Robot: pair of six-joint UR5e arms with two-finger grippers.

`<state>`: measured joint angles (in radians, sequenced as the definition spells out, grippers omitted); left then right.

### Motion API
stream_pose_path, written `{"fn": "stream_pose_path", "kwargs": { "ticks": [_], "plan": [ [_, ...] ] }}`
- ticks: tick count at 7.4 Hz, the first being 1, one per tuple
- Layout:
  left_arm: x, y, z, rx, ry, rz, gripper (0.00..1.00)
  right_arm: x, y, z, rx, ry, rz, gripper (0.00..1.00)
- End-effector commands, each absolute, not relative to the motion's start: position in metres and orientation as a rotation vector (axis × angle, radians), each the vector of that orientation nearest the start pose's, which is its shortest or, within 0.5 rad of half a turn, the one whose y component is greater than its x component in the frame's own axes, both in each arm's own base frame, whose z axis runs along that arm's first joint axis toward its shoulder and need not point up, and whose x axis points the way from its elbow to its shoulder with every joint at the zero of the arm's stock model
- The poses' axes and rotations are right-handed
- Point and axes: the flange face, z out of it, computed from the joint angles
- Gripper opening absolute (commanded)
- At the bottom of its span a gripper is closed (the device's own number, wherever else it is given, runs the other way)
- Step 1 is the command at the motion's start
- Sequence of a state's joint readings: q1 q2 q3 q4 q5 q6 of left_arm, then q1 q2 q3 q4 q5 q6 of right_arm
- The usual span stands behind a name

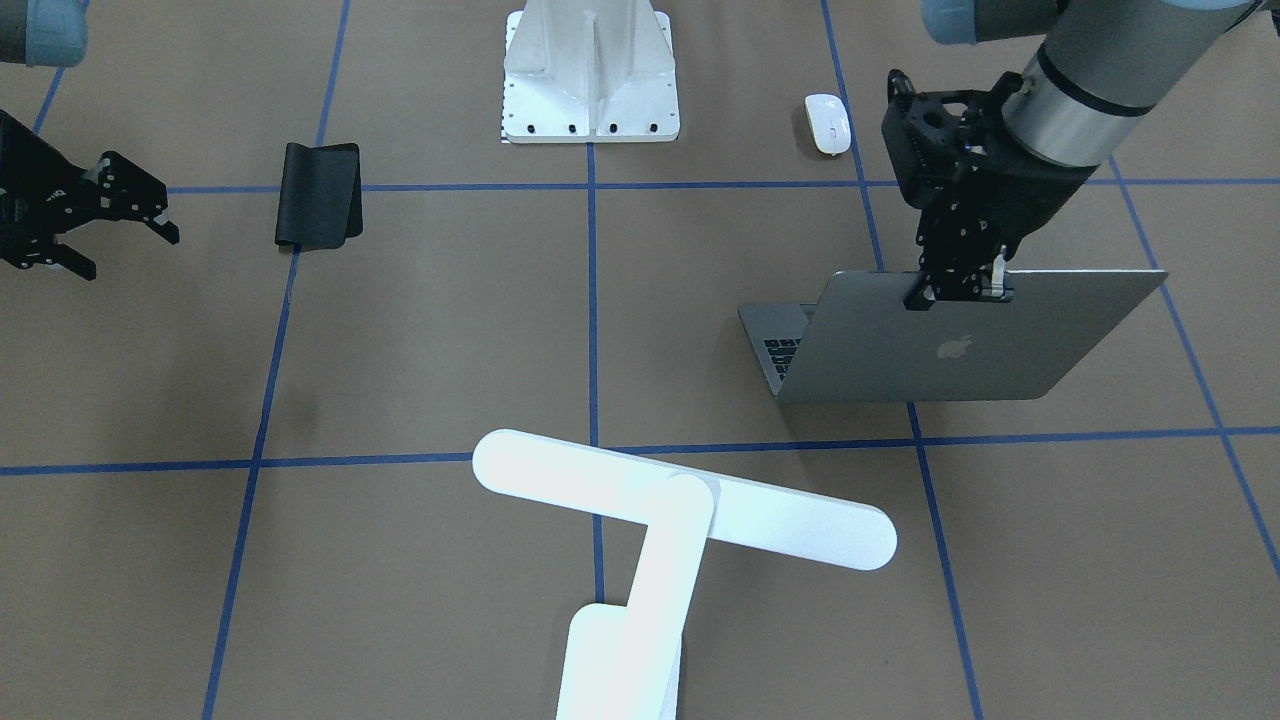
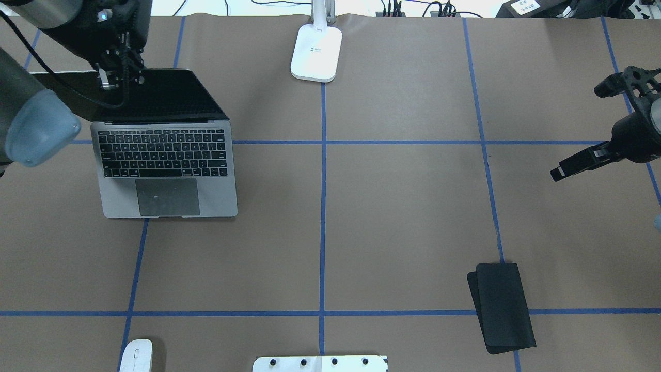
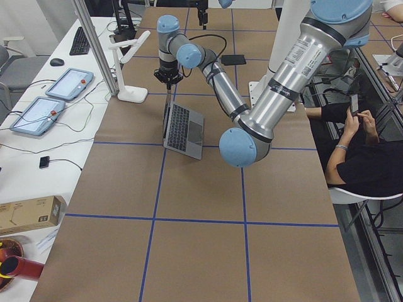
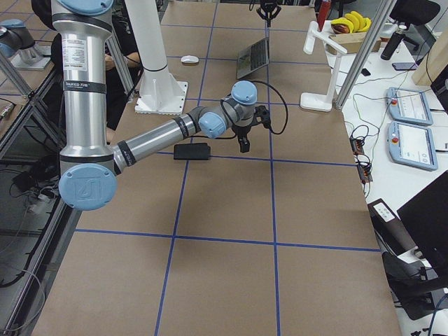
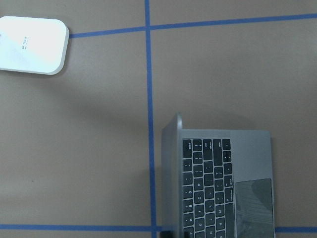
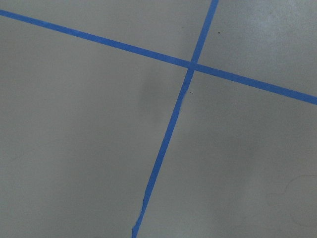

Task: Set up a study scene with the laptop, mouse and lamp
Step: 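Slide the grey laptop with the left gripper farther from the robot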

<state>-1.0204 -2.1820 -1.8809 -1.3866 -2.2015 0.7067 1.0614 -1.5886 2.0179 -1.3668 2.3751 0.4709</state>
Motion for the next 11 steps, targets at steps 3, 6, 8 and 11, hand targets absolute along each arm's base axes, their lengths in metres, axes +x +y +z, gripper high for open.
{"fn": "stream_pose_path", "kwargs": {
  "ticks": [3,6,8,11],
  "plan": [
    [0.296,-0.604,0.144,0.808,0.598,1.350,0.00,-0.172,-0.437,0.408,0.167,-0.988,-0.274,1.00],
    [0.354,-0.602,0.142,0.858,0.595,1.370,0.00,-0.172,-0.436,0.401,0.158,-0.998,-0.245,1.00],
    [0.358,-0.600,0.140,0.874,0.601,1.355,0.00,-0.171,-0.436,0.403,0.153,-0.999,-0.243,1.00],
    [0.375,-0.611,0.147,0.871,0.607,1.358,0.00,-0.172,-0.437,0.406,0.148,-0.995,-0.241,1.00]
  ]
}}
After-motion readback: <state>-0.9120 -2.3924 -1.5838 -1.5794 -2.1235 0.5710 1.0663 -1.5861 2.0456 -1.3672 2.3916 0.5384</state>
